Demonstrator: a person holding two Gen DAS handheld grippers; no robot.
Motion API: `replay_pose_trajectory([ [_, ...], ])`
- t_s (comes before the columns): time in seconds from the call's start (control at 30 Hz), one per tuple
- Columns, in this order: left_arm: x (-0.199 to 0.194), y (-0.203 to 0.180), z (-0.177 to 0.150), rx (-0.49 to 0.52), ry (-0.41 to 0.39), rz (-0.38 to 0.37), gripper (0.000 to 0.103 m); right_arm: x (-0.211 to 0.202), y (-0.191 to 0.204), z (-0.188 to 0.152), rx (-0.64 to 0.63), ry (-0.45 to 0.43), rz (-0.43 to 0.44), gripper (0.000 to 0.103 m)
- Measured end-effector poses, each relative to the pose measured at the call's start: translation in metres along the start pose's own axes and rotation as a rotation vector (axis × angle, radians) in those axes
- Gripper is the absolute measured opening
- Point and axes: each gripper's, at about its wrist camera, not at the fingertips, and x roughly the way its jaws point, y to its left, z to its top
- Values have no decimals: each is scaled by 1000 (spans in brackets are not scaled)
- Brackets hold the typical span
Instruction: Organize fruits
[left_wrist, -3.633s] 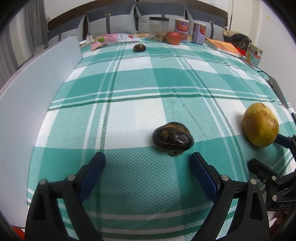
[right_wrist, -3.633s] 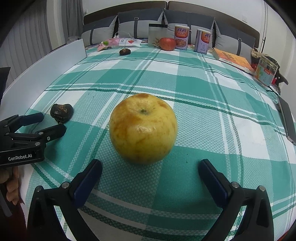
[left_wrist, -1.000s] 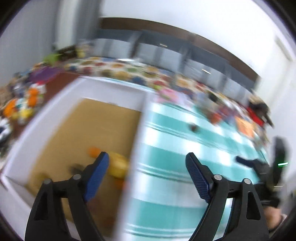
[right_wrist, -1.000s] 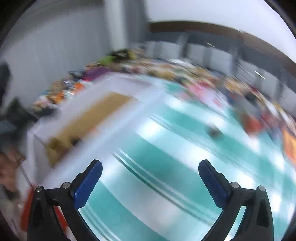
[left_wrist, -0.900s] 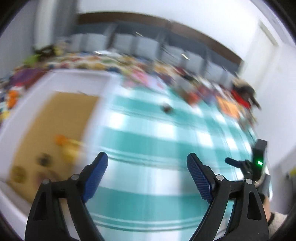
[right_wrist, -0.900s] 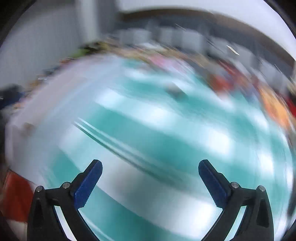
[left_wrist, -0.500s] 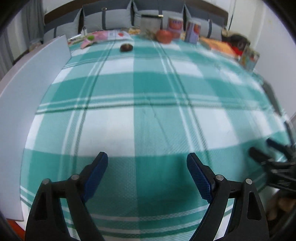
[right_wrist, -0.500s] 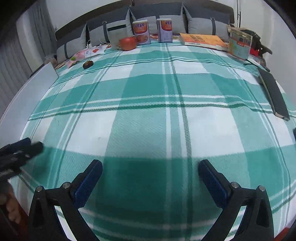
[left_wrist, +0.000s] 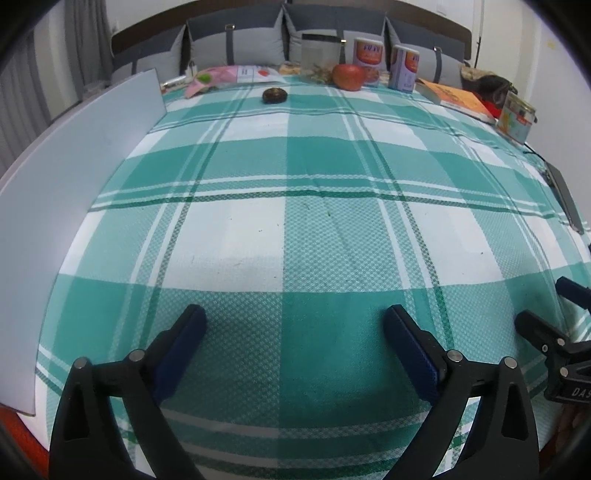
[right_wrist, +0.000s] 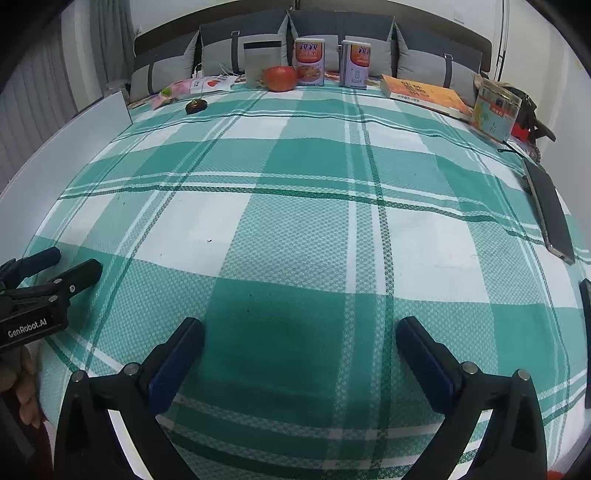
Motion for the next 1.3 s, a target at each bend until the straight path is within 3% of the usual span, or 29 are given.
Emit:
replay_pose_trajectory([
  [0.53,2,0,-1,11,-14,-3,101,-3,0,-3,-9,-23,1,103],
  [0.63,2,1,-1,8,-14,-10,101,-6,-3,-1,4,10,-3,103],
  [0.77,-1,3,-3,40,3,-51,100,-4,-17,8,125,-13,9,103],
  [0.83,-1,5,3,68,37,-90,99,5,-15,16,89,-2,-42,103],
  [0.97,8,21,47,70,23,-136,99,14,-7,26,40,3,-52,103],
  [1.1,44,43,134,5,-4,-185,99,13,-8,25,45,-2,-49,103],
  [1.3,134,49,241,-67,-7,-115,98,14,-9,24,45,-3,-49,103],
])
